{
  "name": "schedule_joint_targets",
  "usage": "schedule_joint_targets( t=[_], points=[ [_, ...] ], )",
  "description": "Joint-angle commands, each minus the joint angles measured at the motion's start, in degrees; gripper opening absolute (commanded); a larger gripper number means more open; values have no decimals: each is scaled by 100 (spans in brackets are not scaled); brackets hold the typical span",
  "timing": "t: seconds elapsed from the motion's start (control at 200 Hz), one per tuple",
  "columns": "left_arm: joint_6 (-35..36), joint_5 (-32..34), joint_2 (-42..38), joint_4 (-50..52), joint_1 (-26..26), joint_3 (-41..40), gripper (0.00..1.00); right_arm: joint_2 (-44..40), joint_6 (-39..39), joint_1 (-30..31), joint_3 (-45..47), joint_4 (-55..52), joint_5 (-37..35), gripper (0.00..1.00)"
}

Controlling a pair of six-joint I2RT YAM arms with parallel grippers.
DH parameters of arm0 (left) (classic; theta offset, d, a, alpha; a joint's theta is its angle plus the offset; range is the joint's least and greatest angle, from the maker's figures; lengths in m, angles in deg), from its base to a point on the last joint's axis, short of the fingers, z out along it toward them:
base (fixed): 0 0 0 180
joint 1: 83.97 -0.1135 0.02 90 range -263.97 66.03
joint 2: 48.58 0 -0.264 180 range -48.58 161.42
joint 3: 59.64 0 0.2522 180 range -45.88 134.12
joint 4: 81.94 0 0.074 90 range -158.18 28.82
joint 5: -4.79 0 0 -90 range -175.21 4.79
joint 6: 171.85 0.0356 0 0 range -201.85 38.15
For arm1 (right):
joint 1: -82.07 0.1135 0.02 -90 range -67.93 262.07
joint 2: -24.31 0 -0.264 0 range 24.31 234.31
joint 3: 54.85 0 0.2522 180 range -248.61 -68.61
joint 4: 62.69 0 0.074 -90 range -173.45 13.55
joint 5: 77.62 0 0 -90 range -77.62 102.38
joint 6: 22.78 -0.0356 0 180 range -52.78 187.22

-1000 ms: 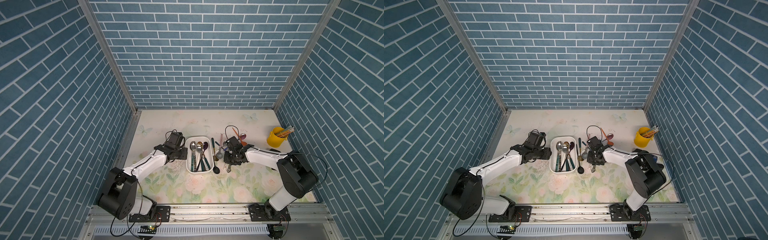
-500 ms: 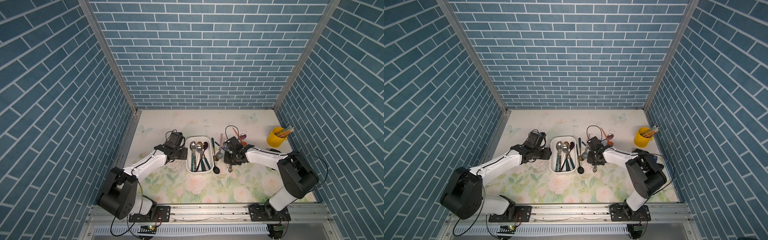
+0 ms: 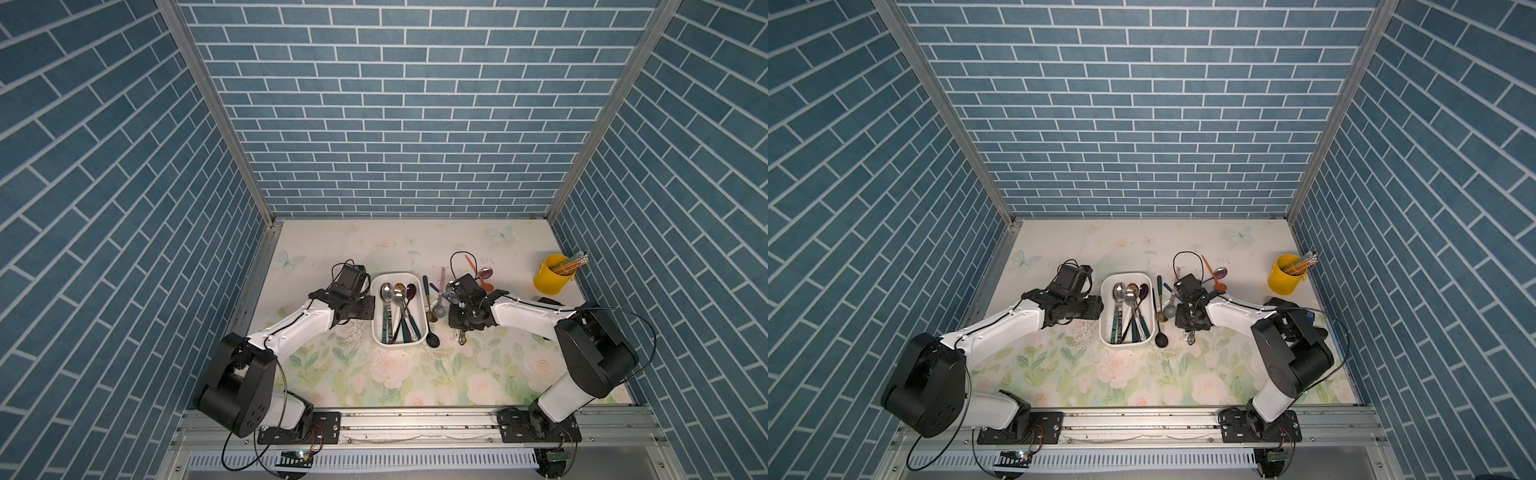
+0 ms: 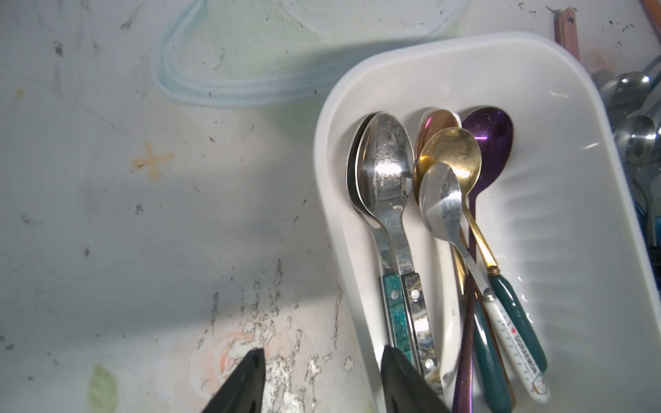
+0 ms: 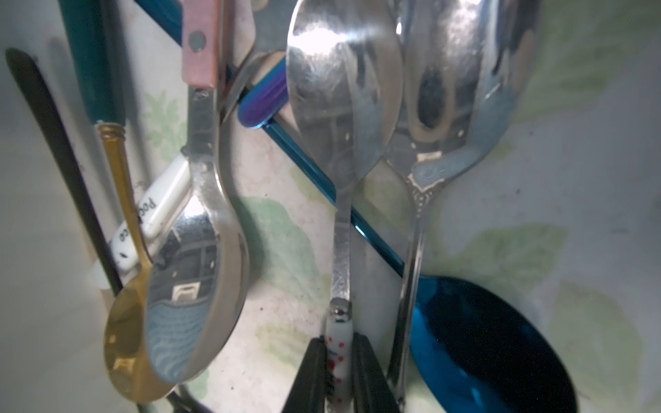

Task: Put the spoon into the storage box
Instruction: Pick up the spoon from the center of the board, then place the spoon in the storage box.

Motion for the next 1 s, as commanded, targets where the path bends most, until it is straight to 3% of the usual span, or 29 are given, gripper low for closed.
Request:
schedule_joint_targets(
  t=[0.0, 0.59, 0.74, 0.995],
  points=[
    [61, 15, 50, 3, 10, 24, 58, 138, 197, -2, 201, -464, -105, 8],
    [-187, -1066, 412, -313, -681, 230, 58, -1466, 756, 1, -198, -932, 41, 3],
    [-362, -1316, 404, -453, -846, 58, 58, -1140, 817, 240, -757, -842, 256, 3],
    [-547, -1559, 177, -618, -1054, -282, 58, 181, 890, 987, -2175, -813, 480, 3]
  ],
)
